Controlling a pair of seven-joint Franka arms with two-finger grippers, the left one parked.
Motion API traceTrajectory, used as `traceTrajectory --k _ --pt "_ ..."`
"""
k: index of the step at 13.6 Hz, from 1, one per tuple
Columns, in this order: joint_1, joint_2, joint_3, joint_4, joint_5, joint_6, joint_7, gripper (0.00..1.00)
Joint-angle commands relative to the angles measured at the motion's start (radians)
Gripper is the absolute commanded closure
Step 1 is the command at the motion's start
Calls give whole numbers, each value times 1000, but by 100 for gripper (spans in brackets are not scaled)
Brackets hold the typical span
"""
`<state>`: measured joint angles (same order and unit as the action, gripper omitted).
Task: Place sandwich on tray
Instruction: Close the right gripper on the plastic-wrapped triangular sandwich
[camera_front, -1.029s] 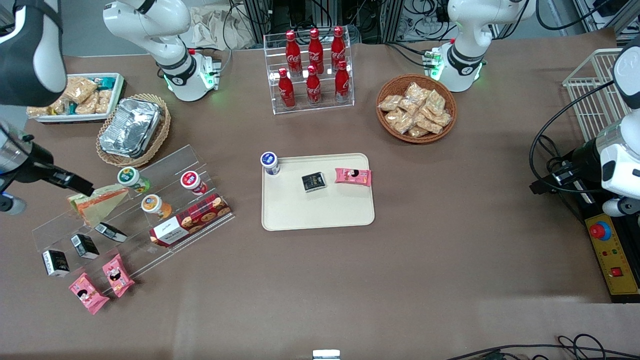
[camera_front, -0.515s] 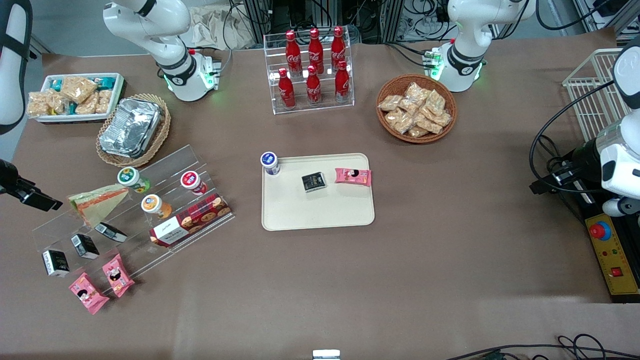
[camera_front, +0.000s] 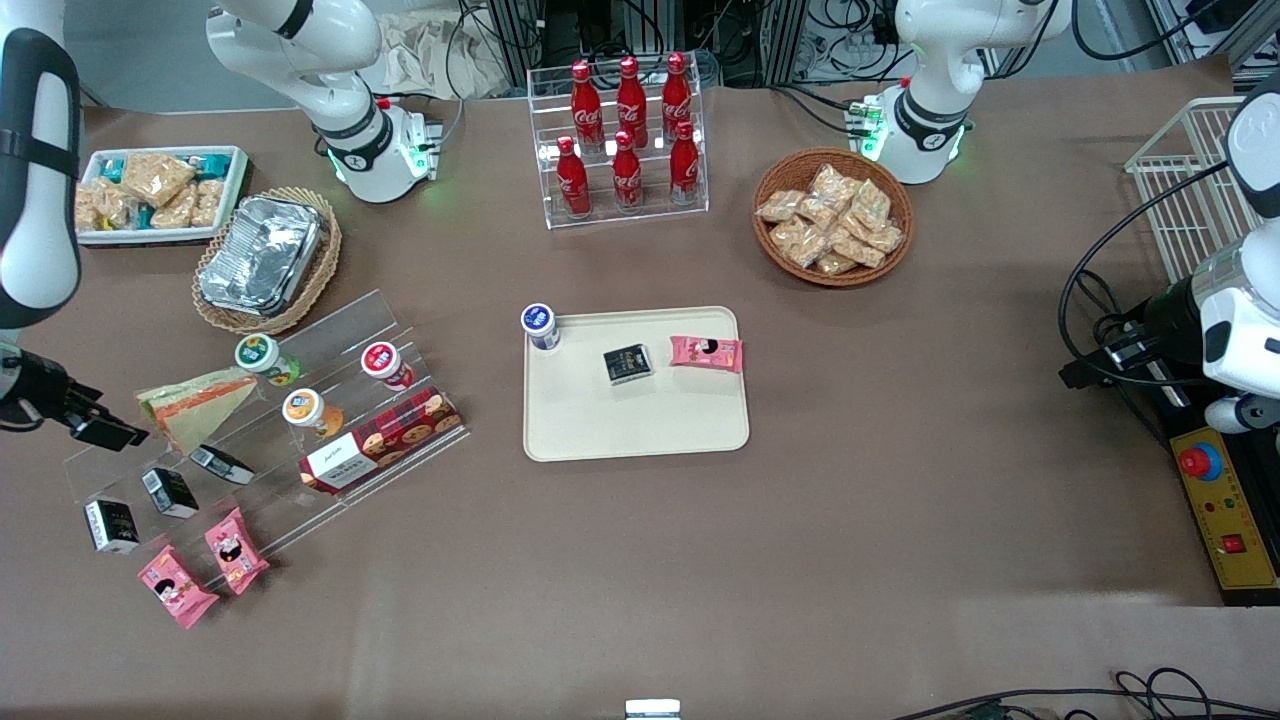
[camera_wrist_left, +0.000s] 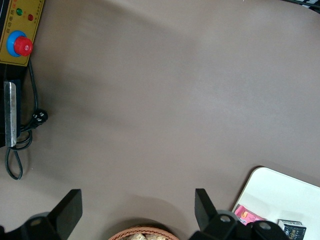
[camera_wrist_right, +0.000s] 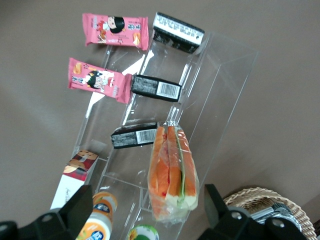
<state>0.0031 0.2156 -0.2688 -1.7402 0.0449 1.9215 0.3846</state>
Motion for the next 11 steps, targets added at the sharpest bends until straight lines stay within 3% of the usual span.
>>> traceTrajectory --k 1,9,10,11 --pt "-3 -28 0 -86 20 63 5 1" --pt "-5 -24 0 -206 20 186 -10 2" --pt "-5 -19 0 -206 20 189 -10 5" --pt "-5 -15 0 -206 20 189 -16 15"
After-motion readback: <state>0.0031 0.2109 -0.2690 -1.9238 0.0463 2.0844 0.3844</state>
